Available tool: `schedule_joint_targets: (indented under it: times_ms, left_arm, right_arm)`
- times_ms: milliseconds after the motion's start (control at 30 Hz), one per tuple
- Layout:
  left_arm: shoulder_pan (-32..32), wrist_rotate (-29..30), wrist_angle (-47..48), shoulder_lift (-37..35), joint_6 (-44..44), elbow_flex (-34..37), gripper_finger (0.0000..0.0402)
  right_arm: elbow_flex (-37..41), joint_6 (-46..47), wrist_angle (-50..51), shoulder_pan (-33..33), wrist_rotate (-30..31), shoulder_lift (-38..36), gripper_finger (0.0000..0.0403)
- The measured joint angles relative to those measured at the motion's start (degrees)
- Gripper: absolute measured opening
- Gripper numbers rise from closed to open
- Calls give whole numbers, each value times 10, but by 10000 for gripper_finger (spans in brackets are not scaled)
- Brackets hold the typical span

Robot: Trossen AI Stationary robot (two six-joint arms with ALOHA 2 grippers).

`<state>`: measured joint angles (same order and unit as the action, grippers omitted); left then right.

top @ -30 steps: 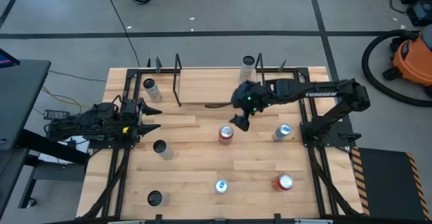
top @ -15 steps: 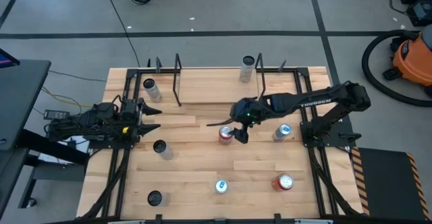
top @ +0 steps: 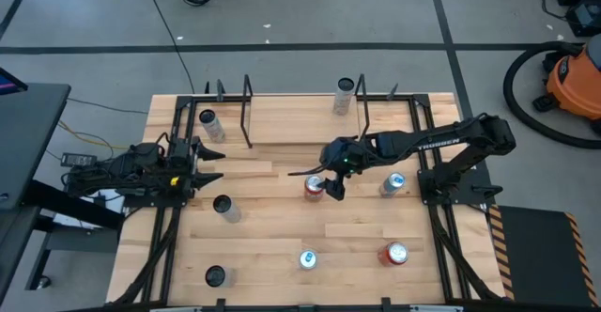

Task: Place canned beverage on shelf
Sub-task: Put the top red soda can on the shelf

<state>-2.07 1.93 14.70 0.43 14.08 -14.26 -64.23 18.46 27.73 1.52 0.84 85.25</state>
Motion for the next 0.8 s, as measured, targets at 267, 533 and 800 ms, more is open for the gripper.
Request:
schedule_joint_targets:
  times_ms: [267, 533, 800]
  left_arm:
    - [0, 0, 7, 0, -17, 0, 309]
    - [0, 0, 7, 0, -19, 0, 309]
    - [0, 0, 7, 0, -18, 0, 309]
  right_arm:
    - [0, 3, -46, 0, 0, 0, 355]
    - [0, 11, -62, 0, 1, 0, 355]
    - [0, -23, -62, 14, -1, 0, 355]
